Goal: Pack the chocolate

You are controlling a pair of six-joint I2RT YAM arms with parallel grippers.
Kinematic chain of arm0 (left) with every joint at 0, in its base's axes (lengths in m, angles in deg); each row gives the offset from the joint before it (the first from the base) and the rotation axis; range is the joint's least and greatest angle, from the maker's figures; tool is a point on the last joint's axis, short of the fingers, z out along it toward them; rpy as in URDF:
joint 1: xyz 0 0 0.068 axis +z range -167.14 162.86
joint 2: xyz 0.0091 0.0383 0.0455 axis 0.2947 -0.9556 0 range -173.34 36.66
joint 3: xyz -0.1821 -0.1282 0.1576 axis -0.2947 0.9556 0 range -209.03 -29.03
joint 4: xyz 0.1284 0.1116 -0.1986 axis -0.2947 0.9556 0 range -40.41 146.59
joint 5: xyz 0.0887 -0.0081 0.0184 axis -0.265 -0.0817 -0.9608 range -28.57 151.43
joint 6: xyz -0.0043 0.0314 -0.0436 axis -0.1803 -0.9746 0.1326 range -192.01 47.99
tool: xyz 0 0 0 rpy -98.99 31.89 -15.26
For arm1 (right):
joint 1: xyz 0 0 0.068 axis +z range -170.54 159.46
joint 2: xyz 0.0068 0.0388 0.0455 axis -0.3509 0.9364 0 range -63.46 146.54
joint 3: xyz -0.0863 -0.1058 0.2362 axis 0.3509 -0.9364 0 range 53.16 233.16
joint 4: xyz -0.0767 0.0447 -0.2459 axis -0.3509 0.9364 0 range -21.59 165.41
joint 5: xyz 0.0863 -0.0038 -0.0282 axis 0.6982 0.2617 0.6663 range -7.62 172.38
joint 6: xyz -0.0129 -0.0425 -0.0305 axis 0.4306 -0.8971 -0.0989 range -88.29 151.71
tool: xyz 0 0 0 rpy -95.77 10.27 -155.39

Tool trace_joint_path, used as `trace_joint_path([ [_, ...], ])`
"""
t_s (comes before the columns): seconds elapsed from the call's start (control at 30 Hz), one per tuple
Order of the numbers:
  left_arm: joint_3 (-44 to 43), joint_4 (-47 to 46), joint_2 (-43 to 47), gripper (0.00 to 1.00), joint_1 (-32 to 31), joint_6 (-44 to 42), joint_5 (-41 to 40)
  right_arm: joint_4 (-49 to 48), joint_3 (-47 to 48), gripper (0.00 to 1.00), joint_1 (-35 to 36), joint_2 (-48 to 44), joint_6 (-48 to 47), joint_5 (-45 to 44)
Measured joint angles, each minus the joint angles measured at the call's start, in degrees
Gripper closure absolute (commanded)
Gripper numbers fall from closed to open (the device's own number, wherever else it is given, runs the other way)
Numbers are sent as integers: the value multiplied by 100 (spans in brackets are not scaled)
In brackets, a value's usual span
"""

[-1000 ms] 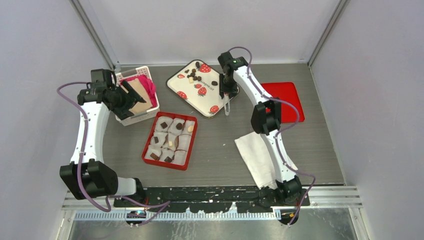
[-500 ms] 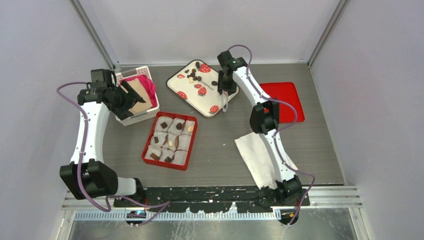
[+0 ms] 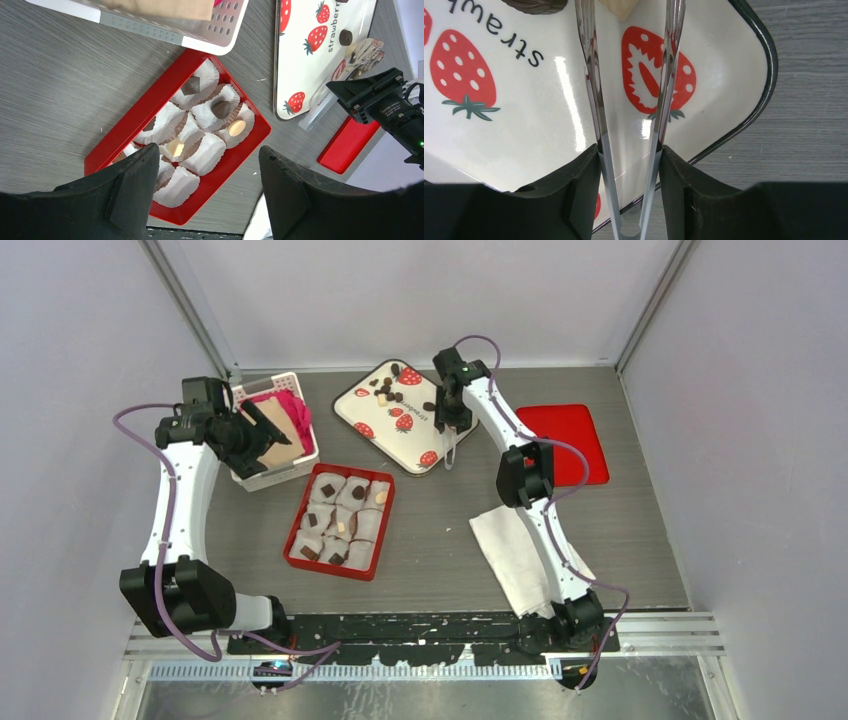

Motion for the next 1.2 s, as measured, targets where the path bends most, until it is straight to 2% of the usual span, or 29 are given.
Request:
trace_joint_path([
  [0.3,-22,15,-31,27,0,31,-2,-44,63,59,61,20,-26,-37],
  [0.6,-22,15,-35,27,0,33,-2,-37,61,79,149,22,-109,-101],
  [0.8,-22,15,-35,27,0,42,-2,-37,-22,87,151,-26,-140,-109],
  [1.03,-22,15,-35,27,0,44,0,50,-479,93,157,-348,-214,-28],
  [1.2,-22,15,-35,27,0,44,0,96,-1215,95,199,-931,-282,44],
])
